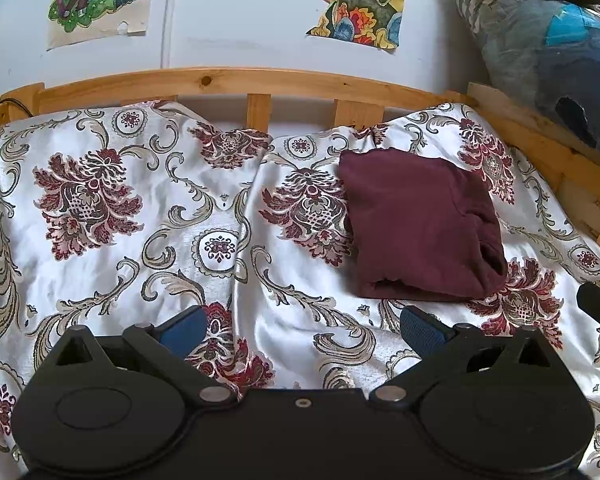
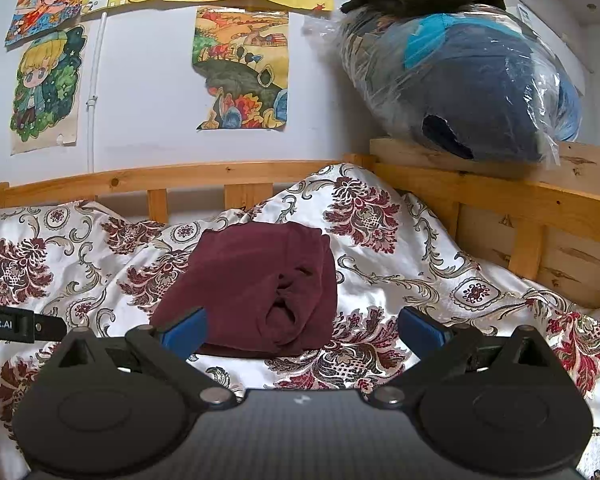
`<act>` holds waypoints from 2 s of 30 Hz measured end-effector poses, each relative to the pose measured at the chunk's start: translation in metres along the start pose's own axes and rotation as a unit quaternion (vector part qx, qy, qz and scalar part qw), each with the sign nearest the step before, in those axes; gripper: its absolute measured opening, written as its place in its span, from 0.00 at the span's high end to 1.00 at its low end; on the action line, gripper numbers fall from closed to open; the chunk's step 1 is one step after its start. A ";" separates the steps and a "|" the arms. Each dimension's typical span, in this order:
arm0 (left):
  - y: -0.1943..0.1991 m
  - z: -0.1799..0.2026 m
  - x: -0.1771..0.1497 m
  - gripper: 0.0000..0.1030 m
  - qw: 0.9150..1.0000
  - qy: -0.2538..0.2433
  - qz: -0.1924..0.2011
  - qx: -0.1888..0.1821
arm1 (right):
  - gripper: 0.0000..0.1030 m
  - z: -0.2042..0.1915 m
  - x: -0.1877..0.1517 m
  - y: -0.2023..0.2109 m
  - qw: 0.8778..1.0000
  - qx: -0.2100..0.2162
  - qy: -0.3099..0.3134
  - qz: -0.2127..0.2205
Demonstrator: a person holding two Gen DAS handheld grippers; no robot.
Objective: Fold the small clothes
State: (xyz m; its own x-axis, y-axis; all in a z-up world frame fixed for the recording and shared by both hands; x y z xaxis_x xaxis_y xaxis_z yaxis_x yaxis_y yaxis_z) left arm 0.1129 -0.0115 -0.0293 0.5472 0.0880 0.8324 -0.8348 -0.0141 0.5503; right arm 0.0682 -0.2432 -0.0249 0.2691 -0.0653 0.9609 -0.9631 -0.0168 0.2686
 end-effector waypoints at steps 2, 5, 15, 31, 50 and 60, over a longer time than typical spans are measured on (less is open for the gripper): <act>0.000 0.000 0.000 0.01 1.000 0.000 0.000 0.000 | 0.00 0.000 0.000 0.000 1.000 -0.002 0.000 -0.001; 0.000 0.000 -0.001 0.01 1.000 -0.001 0.000 -0.001 | 0.00 0.000 0.000 0.000 1.000 -0.002 0.000 -0.001; 0.001 0.000 -0.002 0.01 1.000 -0.004 0.002 -0.002 | 0.00 0.001 0.000 0.000 1.000 -0.002 0.000 -0.001; 0.001 0.001 -0.002 0.01 1.000 -0.004 0.001 -0.002 | 0.00 0.002 -0.001 -0.001 1.000 -0.001 -0.001 -0.002; 0.000 0.001 -0.007 0.01 1.000 -0.006 -0.006 -0.005 | 0.00 0.004 -0.003 -0.003 1.000 -0.002 -0.001 -0.005; 0.000 0.001 -0.007 0.01 1.000 -0.006 -0.008 -0.005 | 0.00 0.004 -0.004 -0.004 1.000 -0.002 -0.001 -0.006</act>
State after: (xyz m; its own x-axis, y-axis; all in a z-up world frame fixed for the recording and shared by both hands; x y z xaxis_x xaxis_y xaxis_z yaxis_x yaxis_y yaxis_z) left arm 0.1095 -0.0129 -0.0352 0.5605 0.0759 0.8246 -0.8269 -0.0031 0.5624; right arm 0.0708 -0.2470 -0.0304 0.2810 -0.0680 0.9573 -0.9597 -0.0129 0.2808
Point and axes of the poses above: each gripper's, at about its wrist camera, not at the fingertips, and y roughly against the way its jaws point, z to its right, x to its top, the point moved 6 cm from there along -y, roughly the way its jaws point, and after that the axes turned 1 degree about x, right-handed, at the moved point
